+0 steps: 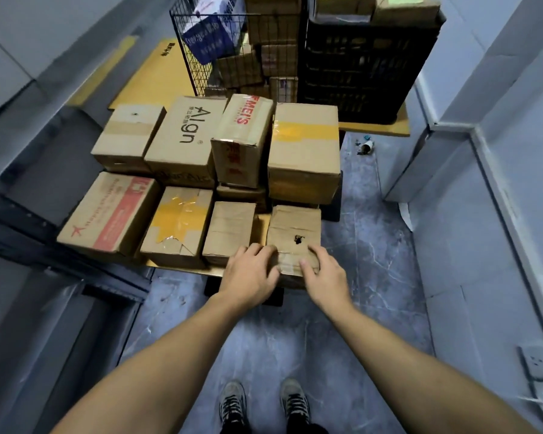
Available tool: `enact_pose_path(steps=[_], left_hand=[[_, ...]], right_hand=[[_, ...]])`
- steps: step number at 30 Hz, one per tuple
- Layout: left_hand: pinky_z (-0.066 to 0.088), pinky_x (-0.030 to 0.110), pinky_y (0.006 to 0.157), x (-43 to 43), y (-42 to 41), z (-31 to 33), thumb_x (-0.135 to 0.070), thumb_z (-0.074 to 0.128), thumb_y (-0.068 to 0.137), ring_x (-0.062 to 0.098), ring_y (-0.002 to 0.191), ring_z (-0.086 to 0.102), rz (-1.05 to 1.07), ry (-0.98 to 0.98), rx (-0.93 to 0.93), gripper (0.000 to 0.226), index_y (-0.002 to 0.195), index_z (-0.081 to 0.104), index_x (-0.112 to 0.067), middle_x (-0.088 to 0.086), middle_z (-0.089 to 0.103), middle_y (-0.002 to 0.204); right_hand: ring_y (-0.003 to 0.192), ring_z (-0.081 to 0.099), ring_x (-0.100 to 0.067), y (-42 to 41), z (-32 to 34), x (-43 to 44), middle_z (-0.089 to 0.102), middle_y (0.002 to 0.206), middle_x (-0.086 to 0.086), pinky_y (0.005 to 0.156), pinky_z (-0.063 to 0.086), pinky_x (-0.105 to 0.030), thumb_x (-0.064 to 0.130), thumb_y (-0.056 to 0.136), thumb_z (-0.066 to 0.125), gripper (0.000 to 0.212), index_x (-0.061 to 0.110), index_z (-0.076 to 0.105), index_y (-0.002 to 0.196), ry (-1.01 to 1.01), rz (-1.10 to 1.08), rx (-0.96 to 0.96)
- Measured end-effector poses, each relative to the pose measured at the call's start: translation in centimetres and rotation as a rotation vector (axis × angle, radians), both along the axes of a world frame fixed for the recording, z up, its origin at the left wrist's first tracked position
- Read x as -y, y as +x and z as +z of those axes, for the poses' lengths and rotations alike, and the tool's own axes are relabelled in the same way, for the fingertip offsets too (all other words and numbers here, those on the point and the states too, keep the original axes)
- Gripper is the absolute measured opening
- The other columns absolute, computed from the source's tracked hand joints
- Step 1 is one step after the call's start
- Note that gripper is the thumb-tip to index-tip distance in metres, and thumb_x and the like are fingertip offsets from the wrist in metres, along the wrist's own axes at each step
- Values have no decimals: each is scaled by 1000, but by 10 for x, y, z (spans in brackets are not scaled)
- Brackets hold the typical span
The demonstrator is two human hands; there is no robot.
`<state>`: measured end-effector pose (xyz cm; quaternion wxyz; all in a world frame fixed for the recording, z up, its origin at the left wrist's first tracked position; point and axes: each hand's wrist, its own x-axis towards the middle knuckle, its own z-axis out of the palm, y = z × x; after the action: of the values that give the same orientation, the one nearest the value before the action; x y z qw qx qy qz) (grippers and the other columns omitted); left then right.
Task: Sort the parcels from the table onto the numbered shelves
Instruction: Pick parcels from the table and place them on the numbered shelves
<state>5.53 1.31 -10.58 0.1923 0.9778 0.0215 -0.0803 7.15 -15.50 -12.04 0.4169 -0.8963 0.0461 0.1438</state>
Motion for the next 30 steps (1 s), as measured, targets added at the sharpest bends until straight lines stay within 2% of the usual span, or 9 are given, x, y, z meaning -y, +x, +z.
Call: enact_pose_path(steps=[6, 10, 12, 16, 20, 23, 26, 30], left_hand=[[41, 34, 104, 13, -24, 3, -35, 57, 92, 14, 121, 46, 160, -301, 120, 44, 135, 53, -27, -6, 51, 130], [40, 21, 96, 19, -38, 20, -29, 62, 91, -1, 111, 47, 181, -418, 218, 42, 132, 55, -28, -14, 50, 123], [44, 21, 95, 20, -45, 28, -28, 62, 91, -5, 110, 50, 212, -539, 259, 40, 131, 56, -30, -16, 53, 121], [49, 27, 92, 17, -58, 33, -41, 57, 87, 3, 111, 58, 345, -771, 344, 40, 126, 59, -33, -13, 58, 120], [47, 31, 99, 14, -63, 30, -50, 52, 84, 1, 114, 55, 492, -761, 253, 51, 133, 53, -35, -6, 56, 128], [44, 36, 105, 16, -65, 30, -57, 53, 80, 9, 120, 54, 551, -944, 116, 62, 138, 46, -37, -3, 55, 133], [42, 37, 109, 22, -66, 39, -49, 55, 83, 6, 122, 55, 506, -1143, 92, 57, 138, 46, -36, -10, 58, 133], [43, 43, 108, 30, -70, 45, -39, 62, 84, 12, 124, 56, 507, -1241, 210, 49, 132, 53, -39, -7, 59, 134]], right_hand=[[113, 55, -21, -10, 12, 12, 54, 123, -3, 88, 35, -25, 29, 98, 61, 33, 25, 58, 131, 153, -102, 65], [107, 52, -11, -21, 20, 20, 54, 122, 2, 90, 36, -24, 25, 97, 62, 31, 27, 58, 127, 234, -107, 124], [109, 53, -11, -27, 24, 24, 56, 123, 2, 93, 41, -26, 24, 97, 62, 29, 29, 57, 126, 295, -117, 154], [114, 58, -10, -36, 27, 30, 60, 126, 4, 102, 49, -41, 28, 97, 61, 29, 45, 55, 120, 378, -112, 201], [115, 61, -12, -42, 32, 30, 60, 128, 8, 100, 51, -46, 49, 88, 55, 32, 56, 52, 120, 413, -90, 213], [118, 60, -13, -46, 38, 29, 60, 130, 9, 101, 50, -48, 54, 86, 52, 38, 55, 52, 125, 440, -76, 221], [123, 56, -8, -52, 47, 31, 59, 132, 14, 106, 47, -46, 46, 92, 53, 35, 57, 53, 126, 465, -65, 246], [123, 52, 4, -61, 57, 35, 58, 133, 16, 107, 44, -31, 23, 102, 51, 46, 62, 51, 126, 416, -8, 260]])
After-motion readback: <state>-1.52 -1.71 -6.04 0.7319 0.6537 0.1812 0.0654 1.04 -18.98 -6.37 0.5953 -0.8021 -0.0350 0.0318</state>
